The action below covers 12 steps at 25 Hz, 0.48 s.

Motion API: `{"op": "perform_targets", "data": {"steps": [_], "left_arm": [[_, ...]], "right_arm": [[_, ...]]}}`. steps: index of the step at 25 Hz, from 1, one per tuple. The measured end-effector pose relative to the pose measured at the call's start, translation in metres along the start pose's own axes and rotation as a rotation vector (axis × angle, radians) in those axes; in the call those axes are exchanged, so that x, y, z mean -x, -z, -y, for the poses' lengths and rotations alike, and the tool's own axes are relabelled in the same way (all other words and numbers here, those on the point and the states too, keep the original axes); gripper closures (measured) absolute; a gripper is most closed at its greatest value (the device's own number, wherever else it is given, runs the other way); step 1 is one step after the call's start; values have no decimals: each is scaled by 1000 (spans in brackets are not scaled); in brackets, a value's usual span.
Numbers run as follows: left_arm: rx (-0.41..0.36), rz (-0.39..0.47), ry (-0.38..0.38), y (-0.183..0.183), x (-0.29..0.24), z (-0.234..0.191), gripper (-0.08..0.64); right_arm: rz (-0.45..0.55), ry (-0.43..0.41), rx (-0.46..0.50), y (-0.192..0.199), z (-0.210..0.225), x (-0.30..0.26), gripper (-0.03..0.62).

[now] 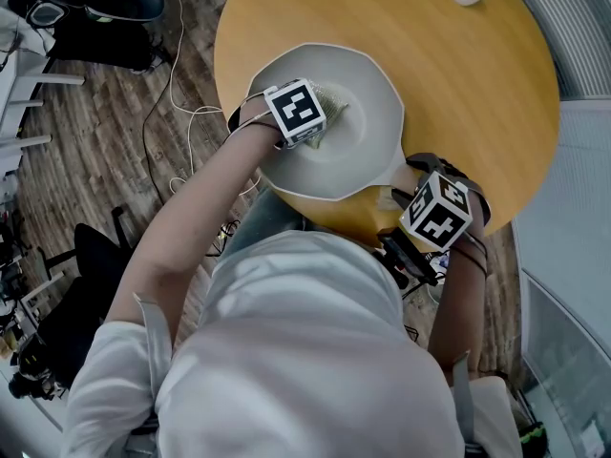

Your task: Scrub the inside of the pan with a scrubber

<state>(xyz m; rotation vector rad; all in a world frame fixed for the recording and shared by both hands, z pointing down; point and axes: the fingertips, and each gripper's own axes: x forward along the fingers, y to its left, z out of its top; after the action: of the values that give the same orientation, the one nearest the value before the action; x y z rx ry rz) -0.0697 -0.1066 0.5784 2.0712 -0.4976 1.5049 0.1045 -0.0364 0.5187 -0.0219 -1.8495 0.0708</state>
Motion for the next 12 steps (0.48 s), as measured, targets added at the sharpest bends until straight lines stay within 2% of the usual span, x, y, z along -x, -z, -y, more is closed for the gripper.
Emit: {"op": "perform_targets", "data": {"steps": [5, 12], "left_arm": [[-37, 0, 45, -3, -8, 15, 543], [-57, 37, 29, -18, -14, 21, 543]], "right_arm": [[2, 2, -1, 3, -1, -4, 350], [0, -3, 1, 8, 2, -3, 350]]}}
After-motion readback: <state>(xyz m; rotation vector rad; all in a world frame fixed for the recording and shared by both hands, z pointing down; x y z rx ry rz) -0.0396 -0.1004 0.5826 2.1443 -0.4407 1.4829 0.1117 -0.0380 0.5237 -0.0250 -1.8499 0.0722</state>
